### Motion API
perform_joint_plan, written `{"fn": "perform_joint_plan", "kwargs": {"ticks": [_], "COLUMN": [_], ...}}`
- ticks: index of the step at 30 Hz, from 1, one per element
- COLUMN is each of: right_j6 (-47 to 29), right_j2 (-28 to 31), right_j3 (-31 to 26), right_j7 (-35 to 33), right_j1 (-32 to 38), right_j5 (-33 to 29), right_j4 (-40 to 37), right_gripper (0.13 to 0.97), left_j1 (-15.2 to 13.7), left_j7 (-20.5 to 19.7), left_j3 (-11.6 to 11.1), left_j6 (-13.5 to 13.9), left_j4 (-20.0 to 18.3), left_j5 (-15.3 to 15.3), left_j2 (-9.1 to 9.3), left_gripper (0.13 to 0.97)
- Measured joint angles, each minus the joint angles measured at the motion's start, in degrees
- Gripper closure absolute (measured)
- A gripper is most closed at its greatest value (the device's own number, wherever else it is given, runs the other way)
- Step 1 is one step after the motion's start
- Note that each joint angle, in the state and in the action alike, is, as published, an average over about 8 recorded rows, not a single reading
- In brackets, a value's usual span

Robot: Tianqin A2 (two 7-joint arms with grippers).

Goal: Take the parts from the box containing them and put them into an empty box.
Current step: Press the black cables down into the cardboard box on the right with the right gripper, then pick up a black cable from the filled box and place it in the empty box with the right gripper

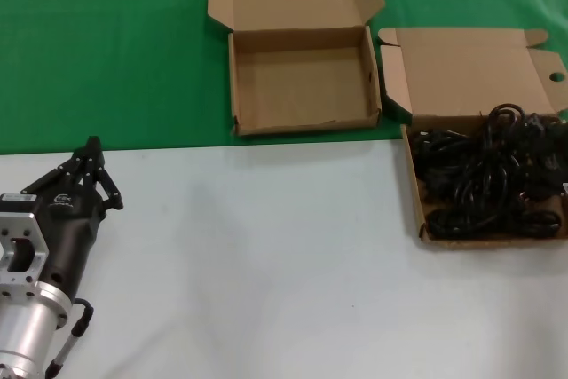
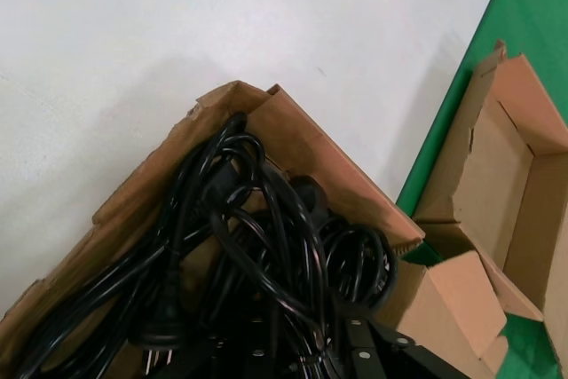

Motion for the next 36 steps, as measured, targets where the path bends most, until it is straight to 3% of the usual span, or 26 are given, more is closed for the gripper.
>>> {"fn": "perform_joint_plan", "kwargs": {"ticks": [8,17,36], "right_j6": [-0.6,-1.5,-2.7], "right_j2": [2.2,4.3,5.3], "right_j3": [-0.5,-0.7,-0.3], "right_j7": [5.5,9.8,12.1], "right_j1": [-0.8,-2.2,-1.9], "right_j5": [-1.2,-1.7,-1.5], "right_j4": [5.2,9.1,10.9], "right_gripper": [0.879,0.945,0.951], "left_j1": [0.0,0.0,0.0], "left_j7": [0.0,0.0,0.0], "left_j3": [0.0,0.0,0.0], "left_j6": [0.0,0.0,0.0], "left_j4": [0.0,0.0,0.0], "left_j5": [0.0,0.0,0.0], "left_j2": [0.00,0.00,0.00], "left_gripper": [0.958,0.958,0.958]}}
